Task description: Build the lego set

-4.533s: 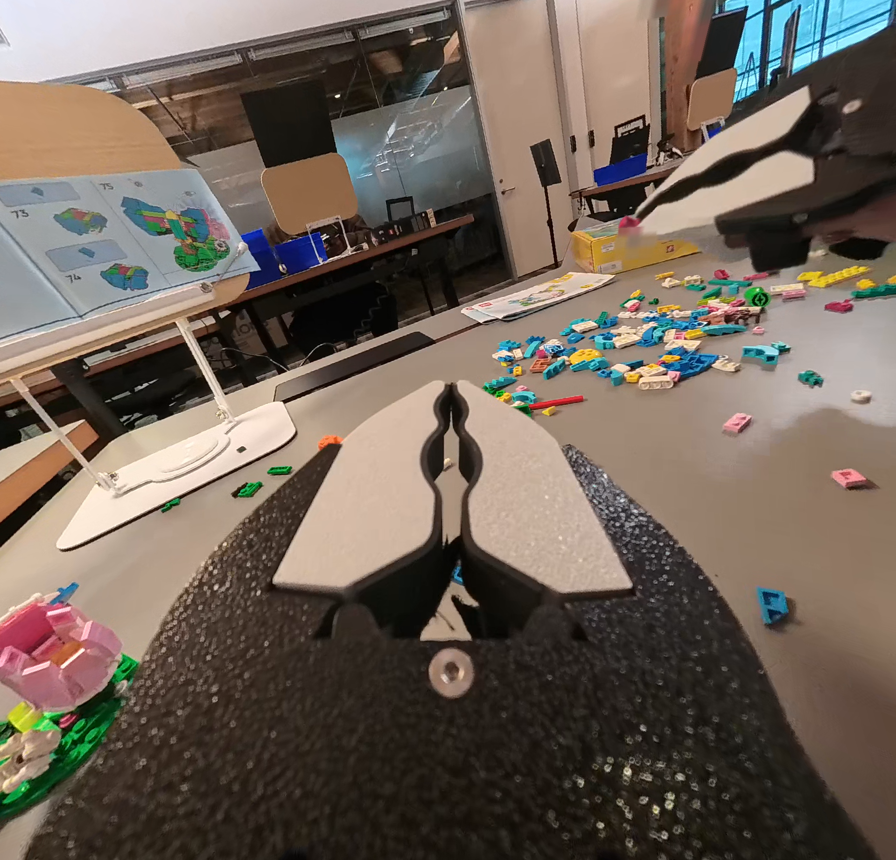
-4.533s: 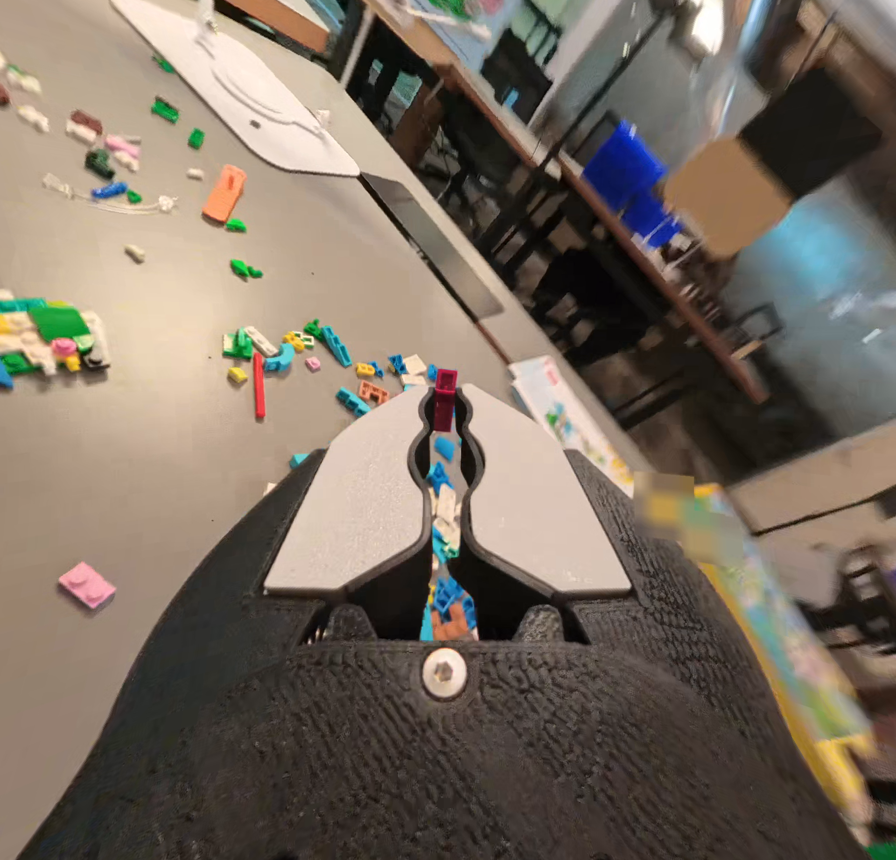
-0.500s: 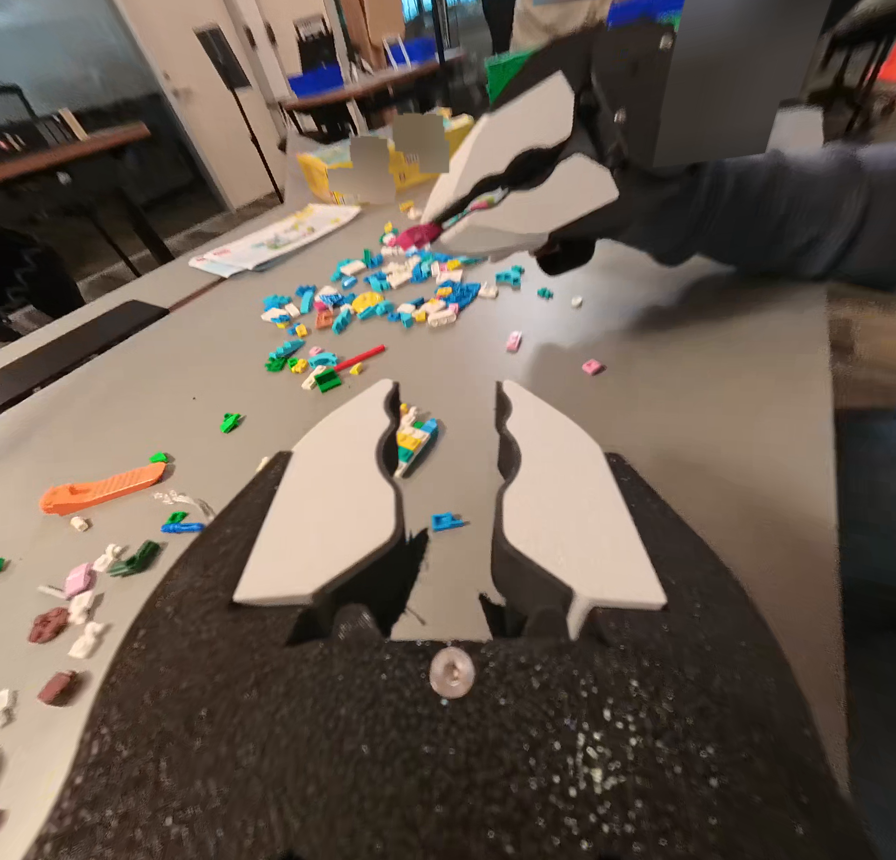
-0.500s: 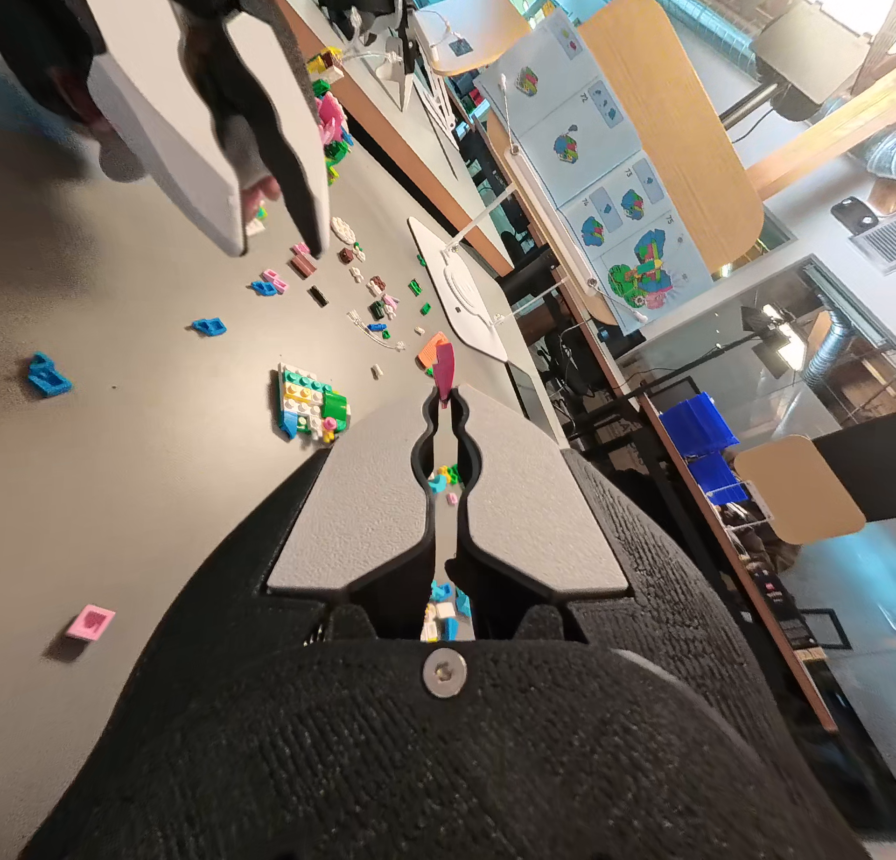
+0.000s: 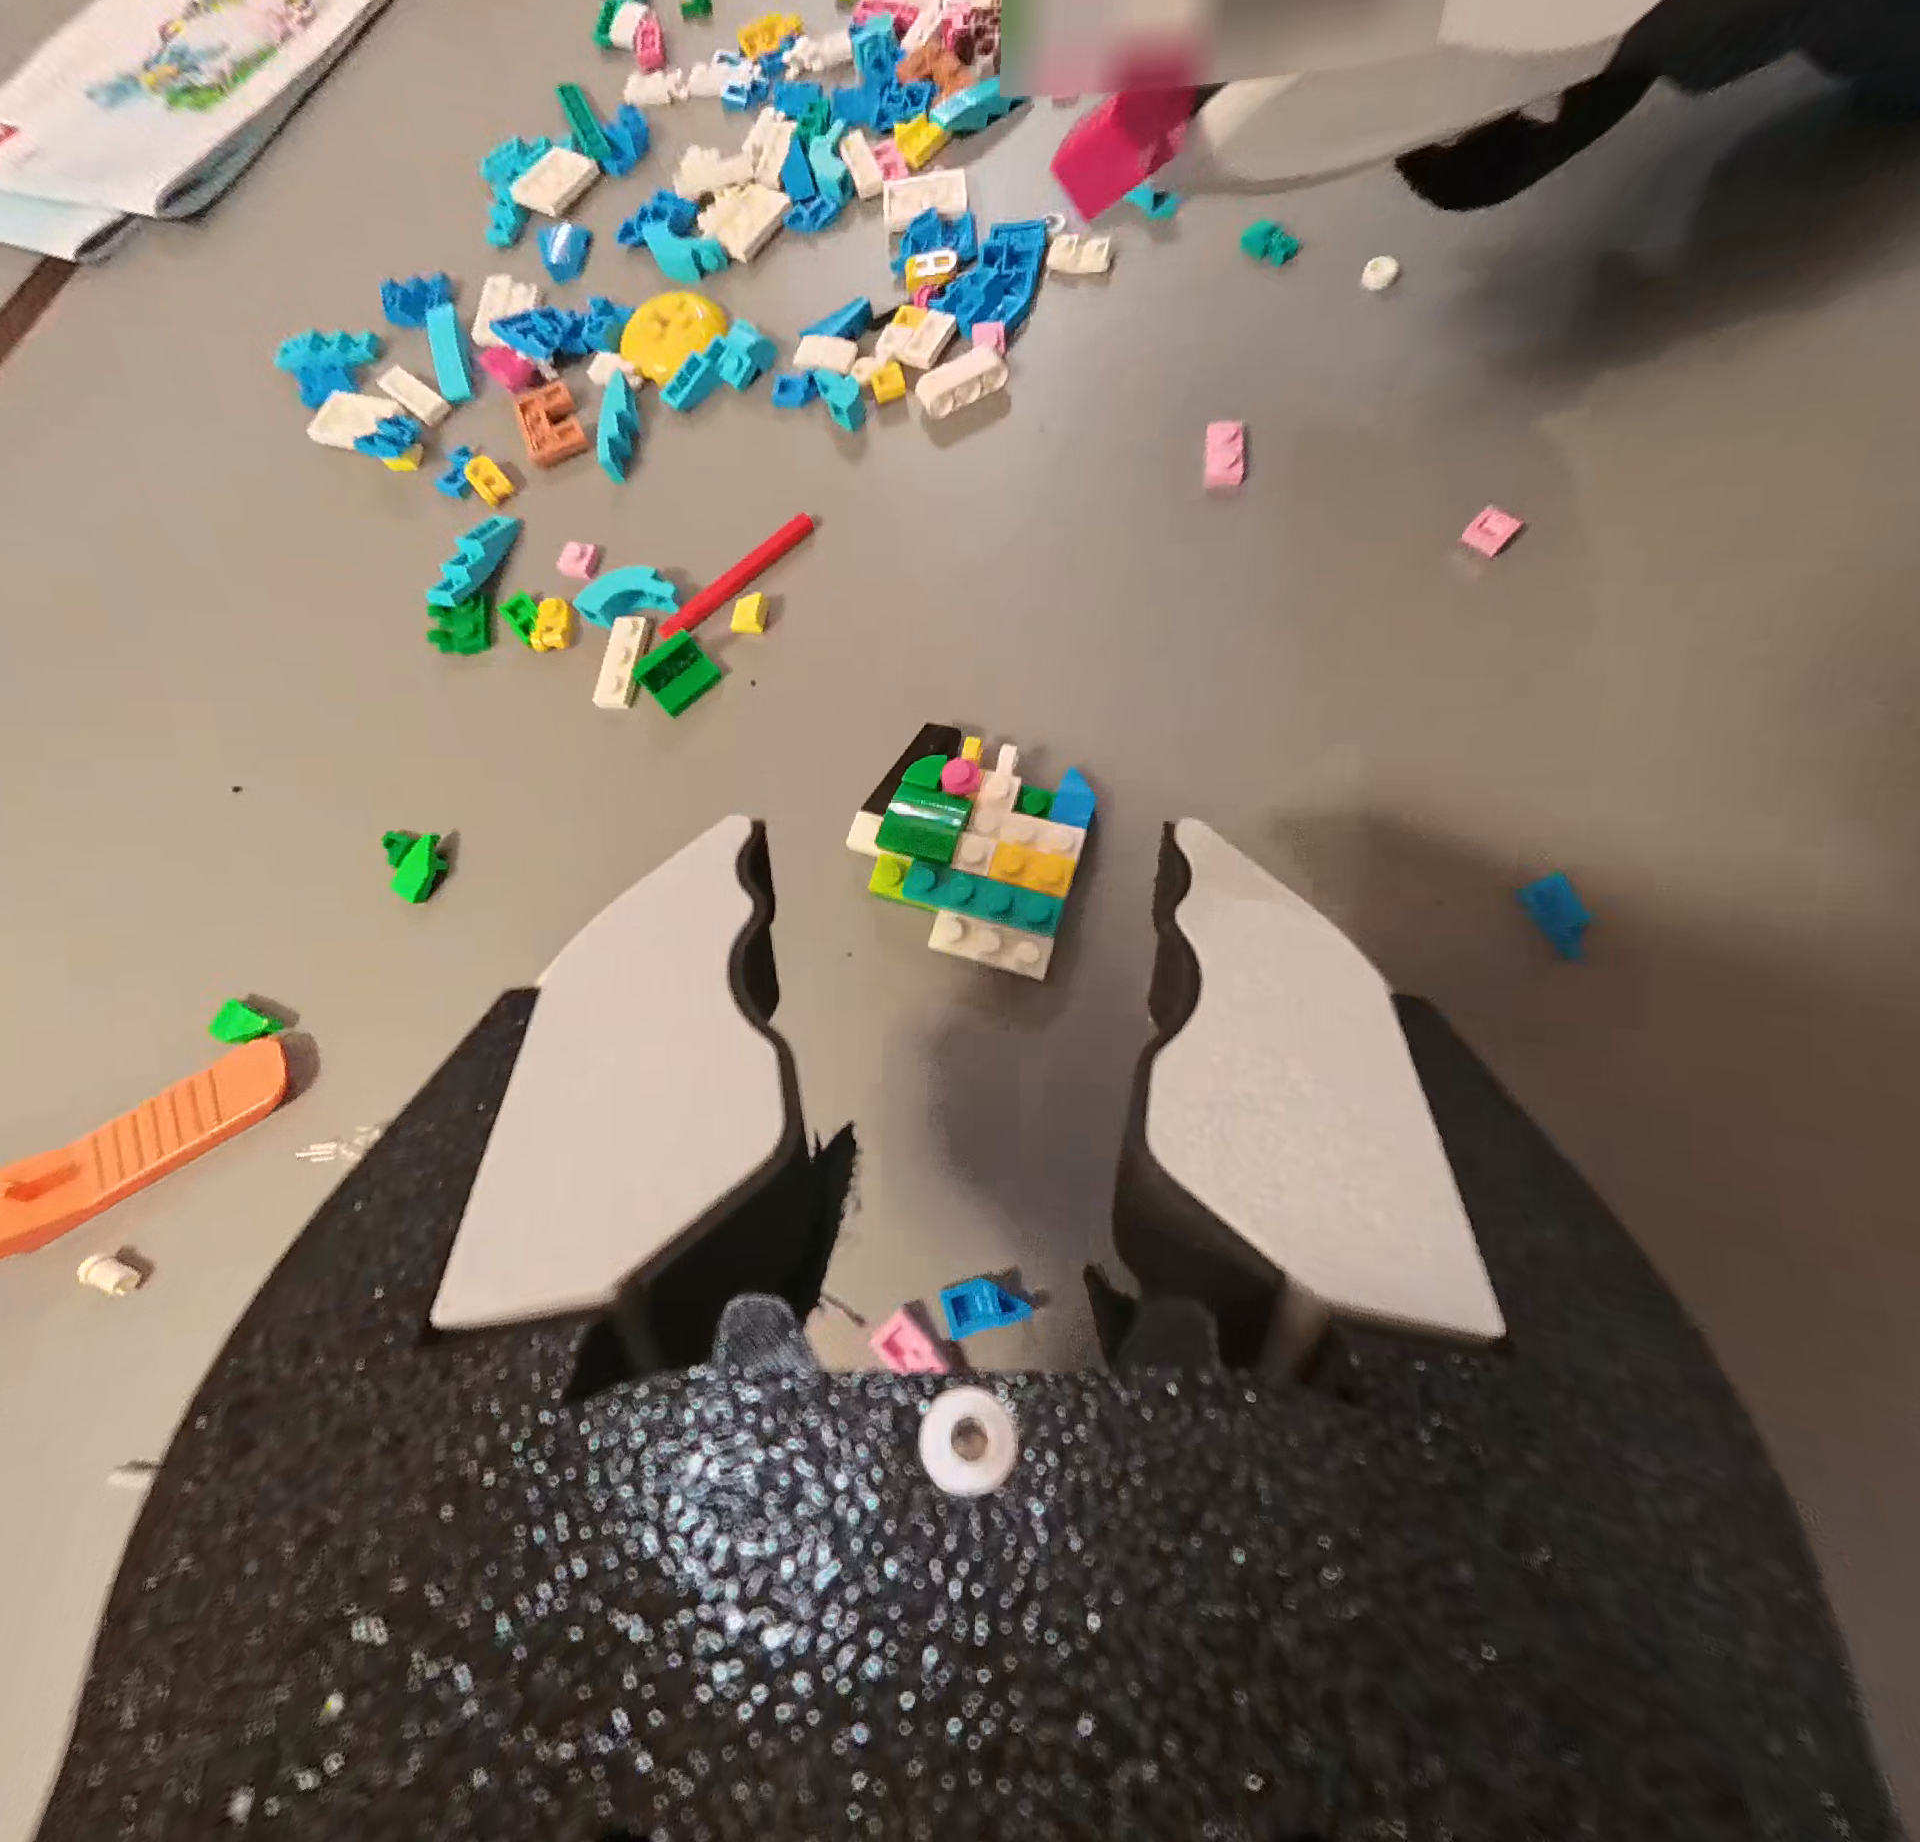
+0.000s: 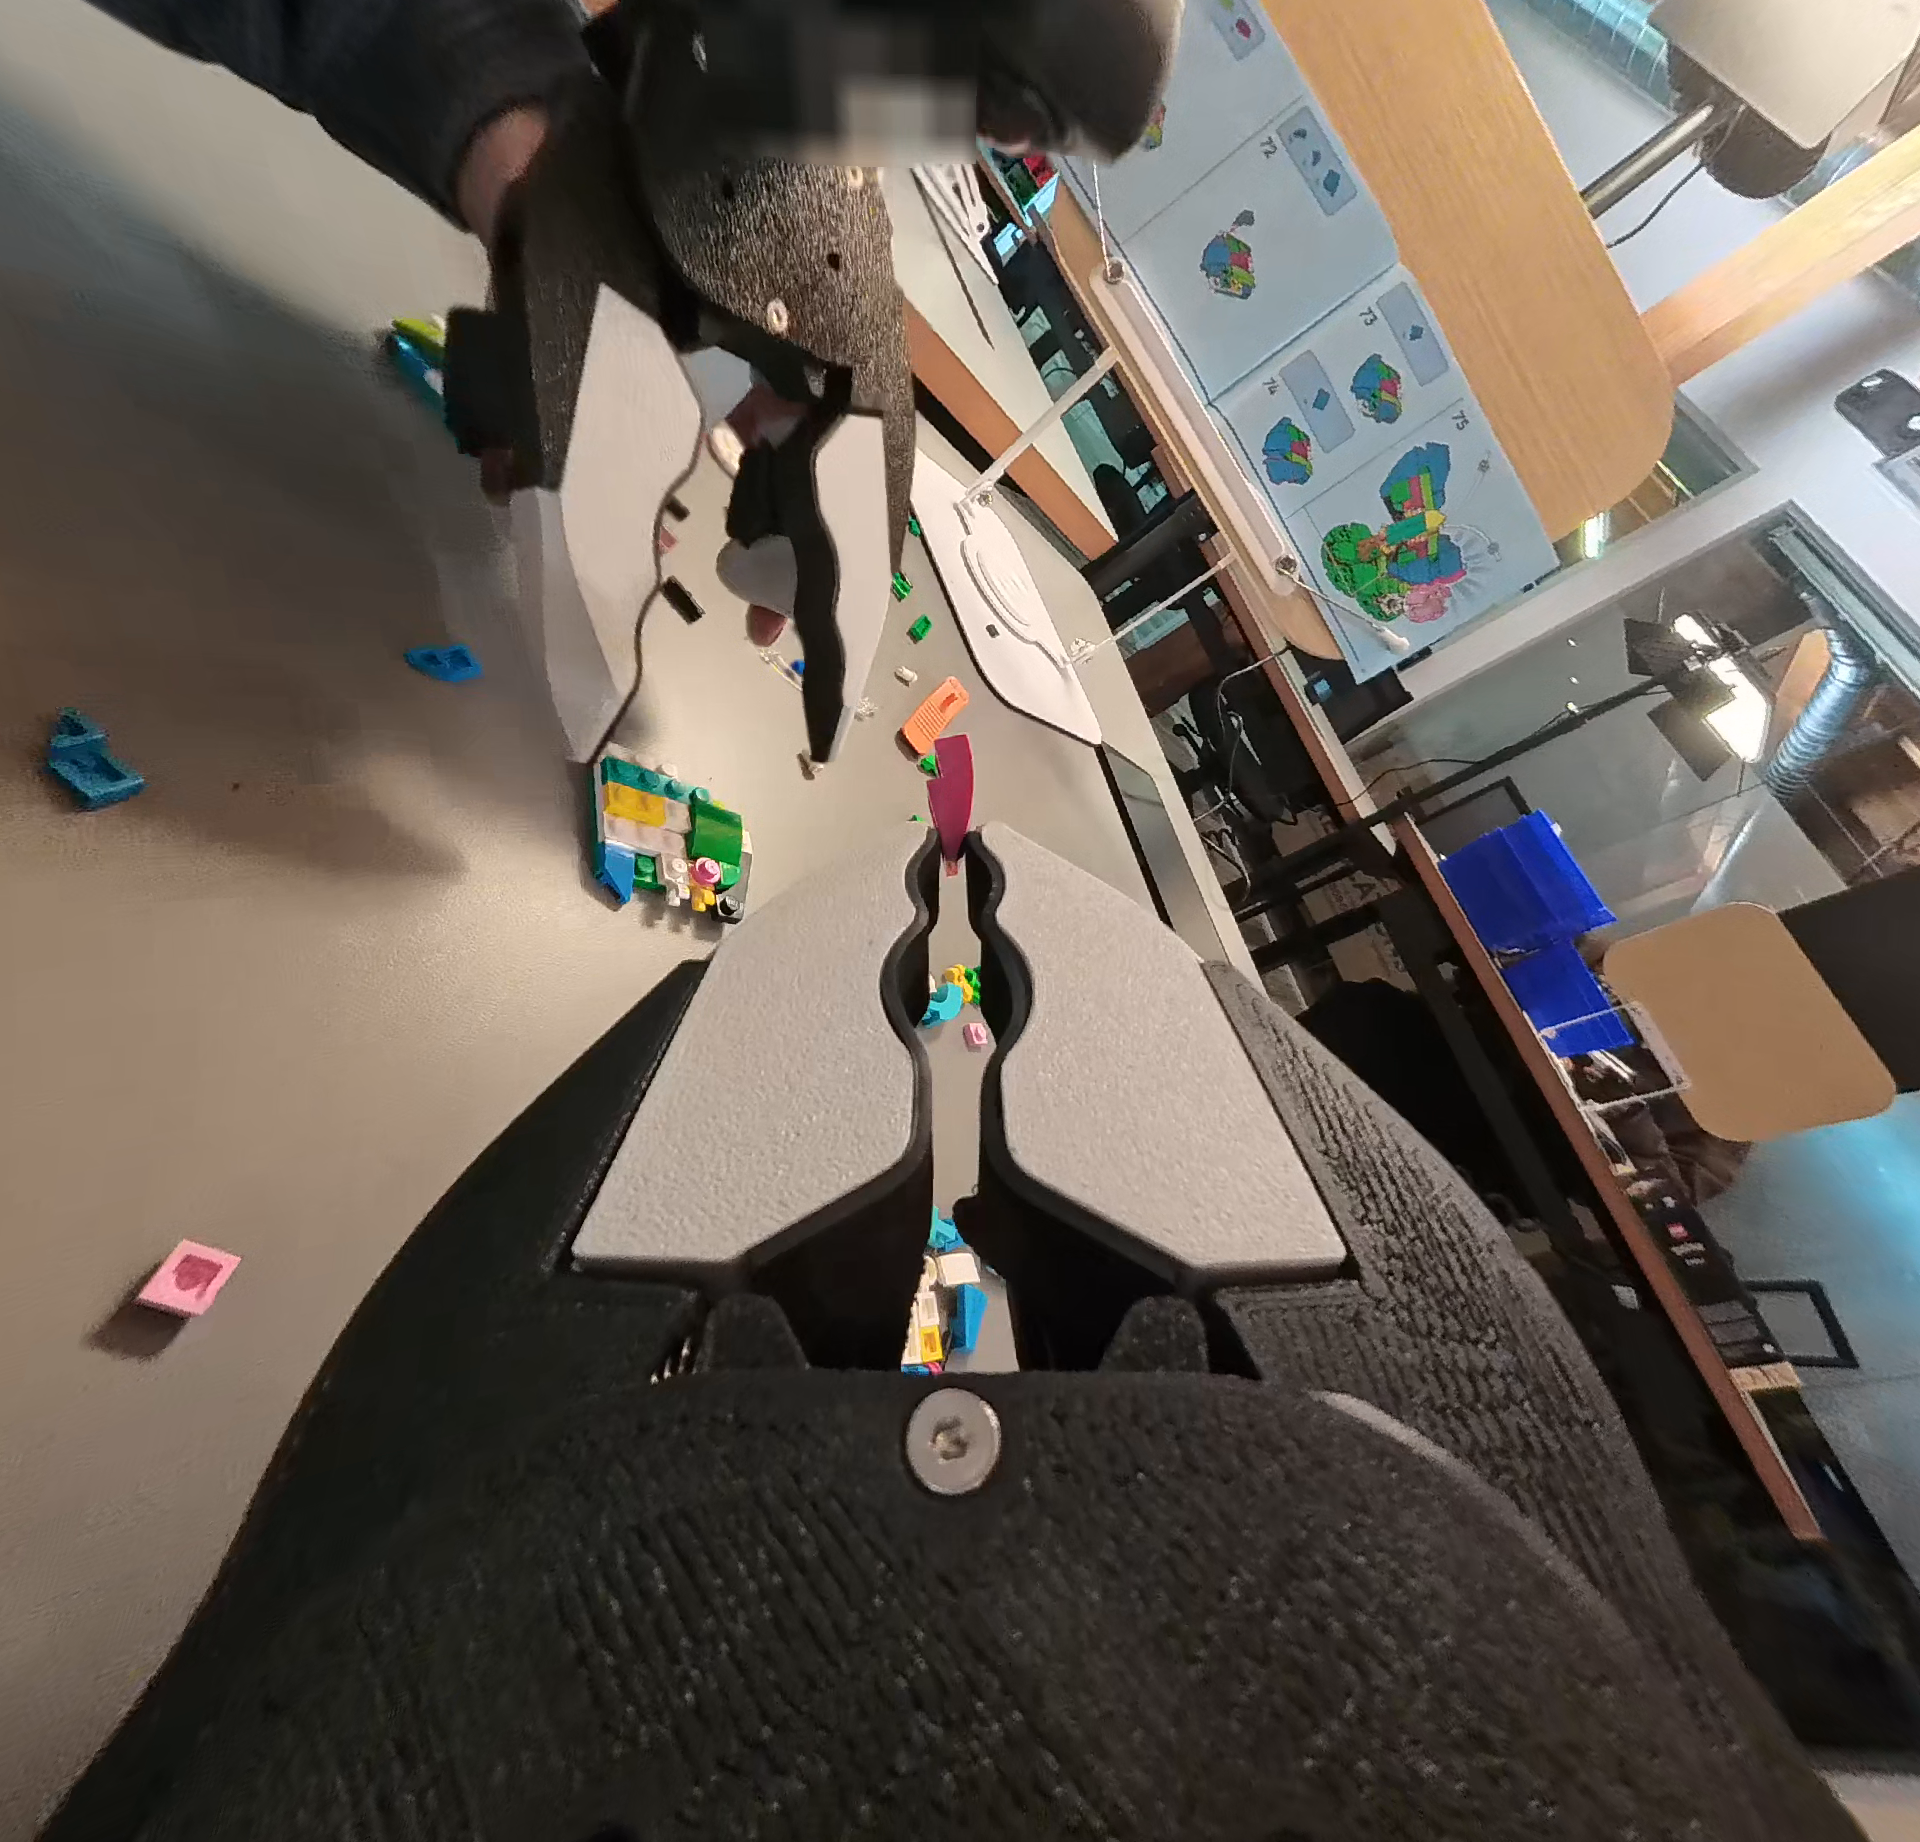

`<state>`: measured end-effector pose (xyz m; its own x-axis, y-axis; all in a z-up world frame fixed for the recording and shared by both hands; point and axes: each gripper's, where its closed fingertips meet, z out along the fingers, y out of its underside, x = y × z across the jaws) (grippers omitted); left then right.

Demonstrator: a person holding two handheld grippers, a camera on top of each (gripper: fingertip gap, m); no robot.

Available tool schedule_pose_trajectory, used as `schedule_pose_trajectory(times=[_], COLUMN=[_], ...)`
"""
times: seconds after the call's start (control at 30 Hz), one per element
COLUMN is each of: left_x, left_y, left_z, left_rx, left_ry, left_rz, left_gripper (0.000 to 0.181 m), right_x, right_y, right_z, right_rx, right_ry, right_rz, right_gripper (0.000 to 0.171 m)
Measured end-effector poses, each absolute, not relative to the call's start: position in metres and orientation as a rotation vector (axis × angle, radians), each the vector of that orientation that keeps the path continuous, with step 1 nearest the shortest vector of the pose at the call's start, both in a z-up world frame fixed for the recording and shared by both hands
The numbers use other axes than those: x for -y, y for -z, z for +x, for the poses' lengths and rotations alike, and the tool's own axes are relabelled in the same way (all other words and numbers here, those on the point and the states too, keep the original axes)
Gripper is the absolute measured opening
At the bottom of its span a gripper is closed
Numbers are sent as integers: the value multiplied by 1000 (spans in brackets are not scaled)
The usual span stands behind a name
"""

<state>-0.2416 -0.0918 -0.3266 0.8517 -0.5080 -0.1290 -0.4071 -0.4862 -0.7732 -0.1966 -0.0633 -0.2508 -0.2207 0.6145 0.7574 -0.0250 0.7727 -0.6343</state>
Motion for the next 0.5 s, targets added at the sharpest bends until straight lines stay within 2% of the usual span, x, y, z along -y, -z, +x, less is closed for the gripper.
schedule_pose_trajectory(times=[0.2, 0.4, 0.5], left_x=[93, 94, 96], left_y=[327, 290, 285], left_z=[-237, -207, -199], left_rx=[-614, -544, -493], left_ry=[149, 257, 338], left_rz=[-2133, -1962, -1950], left_gripper=[69, 65, 64], right_x=[65, 77, 89], right_y=[257, 274, 278], right_z=[-197, -196, -194], right_rx=[1730, 1757, 1766], right_ry=[-543, -236, -216], right_rz=[-420, -119, -20], right_gripper=[3, 3, 3])
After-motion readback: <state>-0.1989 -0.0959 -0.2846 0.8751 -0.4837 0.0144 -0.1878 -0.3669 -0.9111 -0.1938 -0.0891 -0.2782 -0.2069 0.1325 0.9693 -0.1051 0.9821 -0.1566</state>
